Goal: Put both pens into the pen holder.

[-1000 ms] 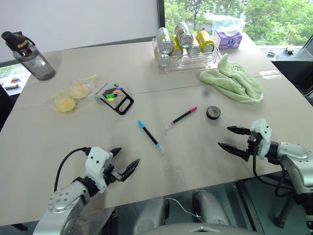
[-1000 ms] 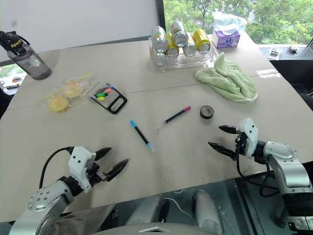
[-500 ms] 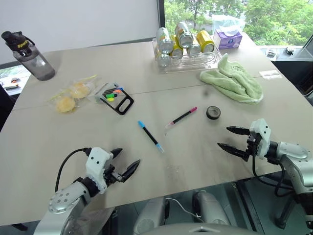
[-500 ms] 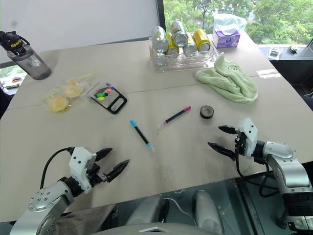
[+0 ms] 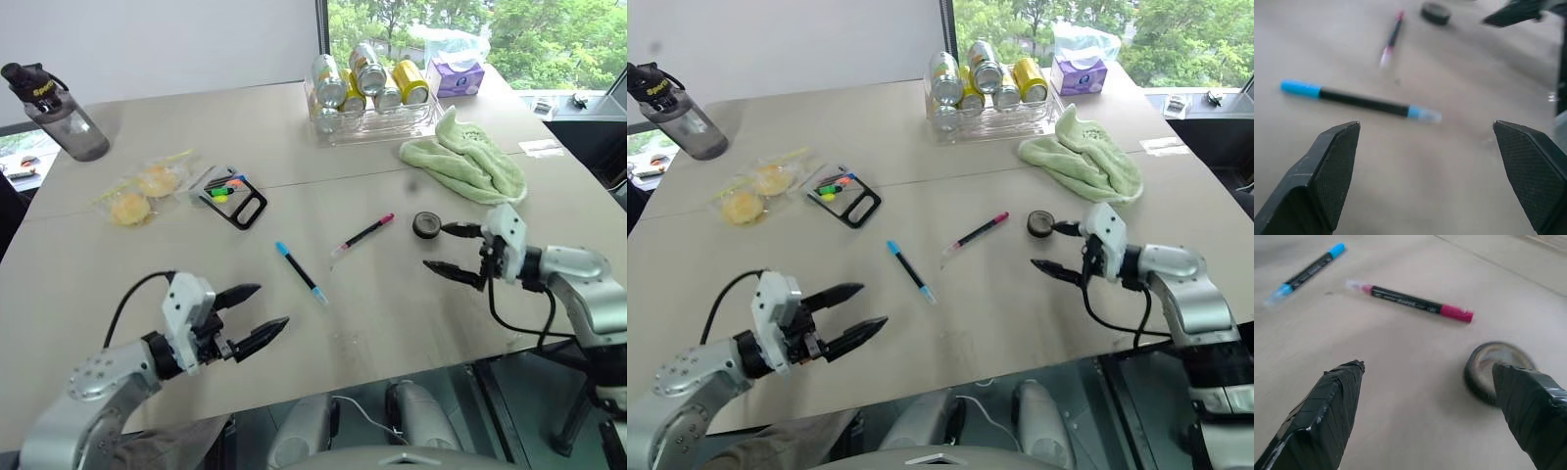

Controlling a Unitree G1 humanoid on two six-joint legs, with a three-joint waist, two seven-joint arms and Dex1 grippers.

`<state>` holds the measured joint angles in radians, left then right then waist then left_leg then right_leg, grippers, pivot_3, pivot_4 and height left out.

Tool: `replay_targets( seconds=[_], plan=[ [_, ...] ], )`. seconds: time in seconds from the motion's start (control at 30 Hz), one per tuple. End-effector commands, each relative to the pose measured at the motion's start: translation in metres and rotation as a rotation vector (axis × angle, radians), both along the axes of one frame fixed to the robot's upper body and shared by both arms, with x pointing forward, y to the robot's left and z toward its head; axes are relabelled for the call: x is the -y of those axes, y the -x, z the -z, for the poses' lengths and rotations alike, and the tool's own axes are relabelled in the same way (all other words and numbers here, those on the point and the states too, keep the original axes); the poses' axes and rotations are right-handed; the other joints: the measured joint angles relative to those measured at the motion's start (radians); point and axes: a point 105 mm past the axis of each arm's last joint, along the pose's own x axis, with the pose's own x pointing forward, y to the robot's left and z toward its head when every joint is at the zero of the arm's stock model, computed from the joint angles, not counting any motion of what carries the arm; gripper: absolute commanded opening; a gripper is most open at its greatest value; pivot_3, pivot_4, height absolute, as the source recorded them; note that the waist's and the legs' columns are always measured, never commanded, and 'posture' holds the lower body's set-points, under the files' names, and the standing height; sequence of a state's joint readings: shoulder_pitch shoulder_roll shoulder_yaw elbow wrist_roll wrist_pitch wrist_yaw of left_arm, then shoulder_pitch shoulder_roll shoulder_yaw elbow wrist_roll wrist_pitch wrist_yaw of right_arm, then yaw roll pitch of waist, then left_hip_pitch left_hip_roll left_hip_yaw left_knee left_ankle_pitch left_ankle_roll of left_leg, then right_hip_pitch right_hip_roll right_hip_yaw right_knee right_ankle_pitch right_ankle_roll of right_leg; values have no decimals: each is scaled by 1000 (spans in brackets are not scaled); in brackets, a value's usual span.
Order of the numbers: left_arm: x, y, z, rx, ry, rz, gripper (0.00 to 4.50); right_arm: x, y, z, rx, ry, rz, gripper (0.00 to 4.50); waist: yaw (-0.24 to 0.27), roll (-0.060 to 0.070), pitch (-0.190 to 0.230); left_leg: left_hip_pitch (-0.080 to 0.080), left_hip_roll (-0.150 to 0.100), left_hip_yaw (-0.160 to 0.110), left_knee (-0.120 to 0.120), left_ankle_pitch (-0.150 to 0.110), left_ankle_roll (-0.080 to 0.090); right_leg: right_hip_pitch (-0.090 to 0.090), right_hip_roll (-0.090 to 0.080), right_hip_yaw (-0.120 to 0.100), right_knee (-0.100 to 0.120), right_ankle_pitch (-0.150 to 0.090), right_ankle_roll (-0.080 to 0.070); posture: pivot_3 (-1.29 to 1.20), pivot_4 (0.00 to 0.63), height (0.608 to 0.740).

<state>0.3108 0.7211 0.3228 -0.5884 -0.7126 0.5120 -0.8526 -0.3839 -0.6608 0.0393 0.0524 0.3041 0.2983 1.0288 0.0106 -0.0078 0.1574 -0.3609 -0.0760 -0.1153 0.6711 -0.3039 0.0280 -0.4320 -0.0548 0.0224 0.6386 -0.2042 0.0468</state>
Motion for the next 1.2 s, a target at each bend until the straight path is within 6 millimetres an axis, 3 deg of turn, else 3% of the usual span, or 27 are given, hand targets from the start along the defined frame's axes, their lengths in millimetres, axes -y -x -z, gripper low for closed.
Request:
replay_targets(
  seconds=[0.03, 0.23, 0.37, 0.5, 0.7, 0.83, 1.0, 1.2],
  plan=[
    [8, 0, -27, 74, -3, 64, 4500, -2, -11, -2, 5, 68, 1, 4465, 0, 0, 0, 0, 0, 0, 0, 0, 0, 0, 0, 0, 0, 0, 0, 0, 150, 739],
    [18, -4, -42, 111, -27, 100, 4500, -19, -23, 1, -9, 140, -56, 4465, -2, 0, 0, -1, 0, 0, -1, 0, 0, -1, 0, 1, -1, 0, 0, 0, 150, 739],
    [20, -6, -45, 120, -35, 97, 4500, -14, -38, 13, -45, 244, 1, 4465, -13, 0, 0, -1, 0, 0, -2, 0, 0, -1, 0, 1, -1, 0, 0, 0, 150, 739],
    [21, -6, -45, 122, -42, 91, 4500, -8, -45, 13, -63, 304, 36, 2727, -16, 1, 0, -1, 0, 0, -2, 0, 0, -1, 0, 1, -2, 0, 0, 0, 150, 739],
    [23, -6, -46, 121, -37, 88, 4500, -12, -40, 8, -56, 302, -1, 17, -18, 1, 0, -1, 0, -1, -2, 0, 0, -1, 0, 2, -2, 0, 0, 0, 150, 739],
    [24, -8, -47, 123, -37, 89, 4500, -13, -38, 3, -50, 294, 0, 17, -20, 1, 0, -1, 0, -1, -2, 0, 0, -1, 0, 2, -2, 0, 0, 0, 150, 739],
    [25, -12, -54, 150, -33, 86, 4500, -15, -43, -17, 20, 274, 18, 17, -21, 1, 1, -1, 0, -1, -2, 0, 0, -1, 0, 2, -2, 0, 0, 0, 150, 739],
    [28, -24, -72, 222, 18, 57, 4500, -15, -81, -54, 208, 228, 135, 17, -27, 1, 1, -1, 0, 1, -2, 0, 0, -3, 1, 2, 0, 0, 0, 0, 150, 739]
  ],
)
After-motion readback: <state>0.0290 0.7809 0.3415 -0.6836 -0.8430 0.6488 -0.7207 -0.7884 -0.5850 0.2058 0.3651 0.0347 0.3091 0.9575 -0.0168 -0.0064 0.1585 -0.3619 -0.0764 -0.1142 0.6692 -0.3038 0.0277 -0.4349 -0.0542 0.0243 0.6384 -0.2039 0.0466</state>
